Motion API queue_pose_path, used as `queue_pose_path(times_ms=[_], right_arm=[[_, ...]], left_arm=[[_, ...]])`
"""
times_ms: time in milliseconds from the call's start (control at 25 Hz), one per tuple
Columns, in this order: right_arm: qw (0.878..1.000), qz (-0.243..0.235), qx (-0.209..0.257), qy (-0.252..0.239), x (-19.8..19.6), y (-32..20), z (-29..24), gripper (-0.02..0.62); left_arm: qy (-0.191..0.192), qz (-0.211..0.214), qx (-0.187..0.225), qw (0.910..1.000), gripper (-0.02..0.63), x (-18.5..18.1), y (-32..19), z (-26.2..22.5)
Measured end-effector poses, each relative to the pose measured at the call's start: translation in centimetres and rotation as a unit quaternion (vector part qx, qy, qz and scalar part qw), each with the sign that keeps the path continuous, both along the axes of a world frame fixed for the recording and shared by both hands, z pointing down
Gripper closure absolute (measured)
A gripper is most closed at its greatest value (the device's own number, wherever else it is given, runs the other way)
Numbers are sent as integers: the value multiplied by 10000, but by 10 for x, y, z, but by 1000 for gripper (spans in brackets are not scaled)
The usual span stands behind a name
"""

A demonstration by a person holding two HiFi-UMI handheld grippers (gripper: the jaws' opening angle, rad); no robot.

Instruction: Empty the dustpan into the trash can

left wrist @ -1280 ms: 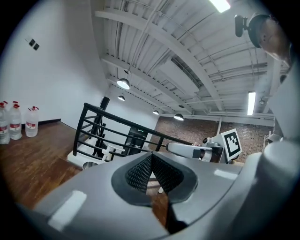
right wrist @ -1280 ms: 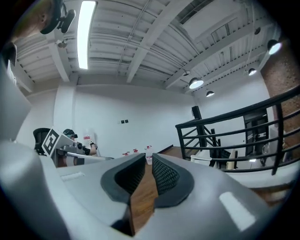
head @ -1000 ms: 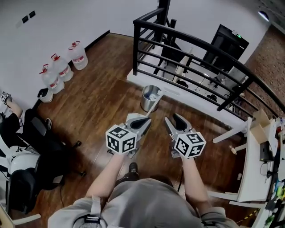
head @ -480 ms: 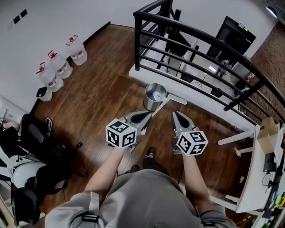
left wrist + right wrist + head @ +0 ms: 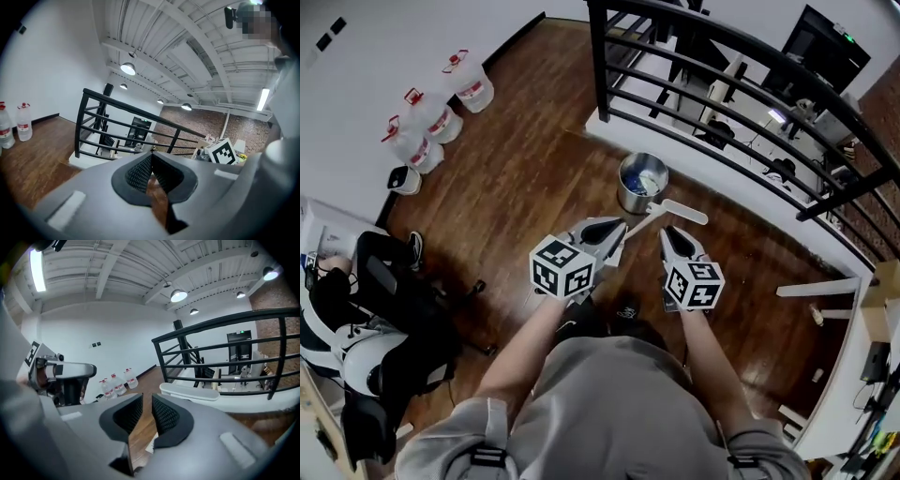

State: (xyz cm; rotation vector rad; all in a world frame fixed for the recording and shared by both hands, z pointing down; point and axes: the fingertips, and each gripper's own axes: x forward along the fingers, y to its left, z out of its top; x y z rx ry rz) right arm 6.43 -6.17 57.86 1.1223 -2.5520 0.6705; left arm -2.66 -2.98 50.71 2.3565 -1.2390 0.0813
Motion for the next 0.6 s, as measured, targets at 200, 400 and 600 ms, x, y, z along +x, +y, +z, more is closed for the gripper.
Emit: queue_pose_path(times_ms=[200,400,600], right_arm=[[9973,132,-664,271,-14,-25,53,457],[9940,634,-871,199,-24,-55,80,372],[9918,926,-842,269,-40,-82,99,295]], left_arm=[[-123,57,-295,9995,601,-16,-17,25],[-39,157,-657,9977,601,-30,-16,46],[-36,135,-855,9962,601,-55,-15,54]])
